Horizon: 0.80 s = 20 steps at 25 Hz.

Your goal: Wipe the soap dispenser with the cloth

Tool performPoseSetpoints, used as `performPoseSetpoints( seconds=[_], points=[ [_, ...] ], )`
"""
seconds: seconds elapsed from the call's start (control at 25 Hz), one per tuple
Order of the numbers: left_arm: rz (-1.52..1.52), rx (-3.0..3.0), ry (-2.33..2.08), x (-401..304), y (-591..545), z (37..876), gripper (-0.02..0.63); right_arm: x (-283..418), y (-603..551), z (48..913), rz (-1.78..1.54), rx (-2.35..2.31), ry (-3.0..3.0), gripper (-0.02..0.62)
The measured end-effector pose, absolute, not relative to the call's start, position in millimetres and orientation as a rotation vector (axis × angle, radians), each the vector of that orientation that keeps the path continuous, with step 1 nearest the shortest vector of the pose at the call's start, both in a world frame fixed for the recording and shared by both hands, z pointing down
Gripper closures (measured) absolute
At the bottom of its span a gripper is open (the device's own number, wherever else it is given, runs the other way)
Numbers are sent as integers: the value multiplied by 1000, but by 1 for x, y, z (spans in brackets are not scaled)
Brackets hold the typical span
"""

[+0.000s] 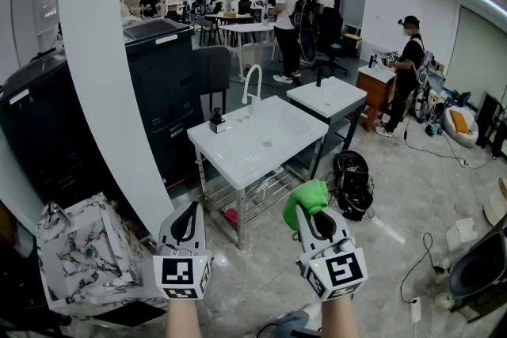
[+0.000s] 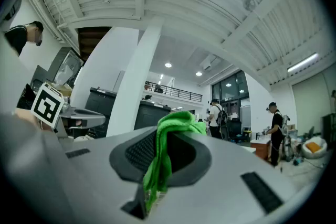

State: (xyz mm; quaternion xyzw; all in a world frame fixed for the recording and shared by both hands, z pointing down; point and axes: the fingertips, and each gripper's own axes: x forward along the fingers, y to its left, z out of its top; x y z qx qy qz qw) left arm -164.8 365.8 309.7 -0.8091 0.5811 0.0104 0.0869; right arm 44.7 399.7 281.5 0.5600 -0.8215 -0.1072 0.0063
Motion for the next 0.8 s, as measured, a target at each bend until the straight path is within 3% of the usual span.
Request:
performPoseSetpoints(
  seconds=[0.8],
  points=[
    [4, -2368, 1796, -112, 235, 314, 591, 99, 242, 296, -224, 1668, -2692, 546]
  ],
)
